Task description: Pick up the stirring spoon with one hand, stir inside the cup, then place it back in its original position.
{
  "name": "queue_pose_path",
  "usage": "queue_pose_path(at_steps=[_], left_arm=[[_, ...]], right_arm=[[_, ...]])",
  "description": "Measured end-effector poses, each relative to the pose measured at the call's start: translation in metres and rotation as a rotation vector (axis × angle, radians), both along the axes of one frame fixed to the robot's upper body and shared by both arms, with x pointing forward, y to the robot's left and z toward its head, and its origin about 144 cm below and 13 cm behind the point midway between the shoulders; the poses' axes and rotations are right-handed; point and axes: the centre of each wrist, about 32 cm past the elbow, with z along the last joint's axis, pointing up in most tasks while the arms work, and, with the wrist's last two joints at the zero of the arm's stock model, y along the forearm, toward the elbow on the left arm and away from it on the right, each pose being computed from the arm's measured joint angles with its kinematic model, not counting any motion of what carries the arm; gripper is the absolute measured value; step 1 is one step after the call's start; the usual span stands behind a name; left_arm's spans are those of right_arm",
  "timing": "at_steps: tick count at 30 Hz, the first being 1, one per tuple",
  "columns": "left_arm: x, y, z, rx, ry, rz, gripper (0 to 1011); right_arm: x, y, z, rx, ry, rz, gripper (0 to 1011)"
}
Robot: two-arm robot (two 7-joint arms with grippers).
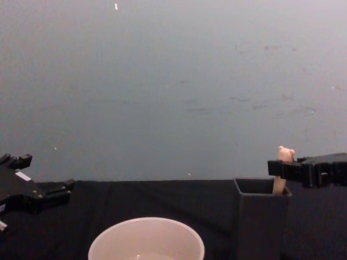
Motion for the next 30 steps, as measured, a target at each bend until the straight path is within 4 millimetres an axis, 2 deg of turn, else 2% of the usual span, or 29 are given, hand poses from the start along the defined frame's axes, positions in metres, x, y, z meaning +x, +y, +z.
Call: queue_pose_path(at_steps=[30], left_arm=[[0.0000, 0.0000, 0.0000, 0.000, 0.000, 0.000, 1002]], right_arm=[[0.0000, -0.0005, 0.0010, 0.004, -0.001, 0.006, 207]])
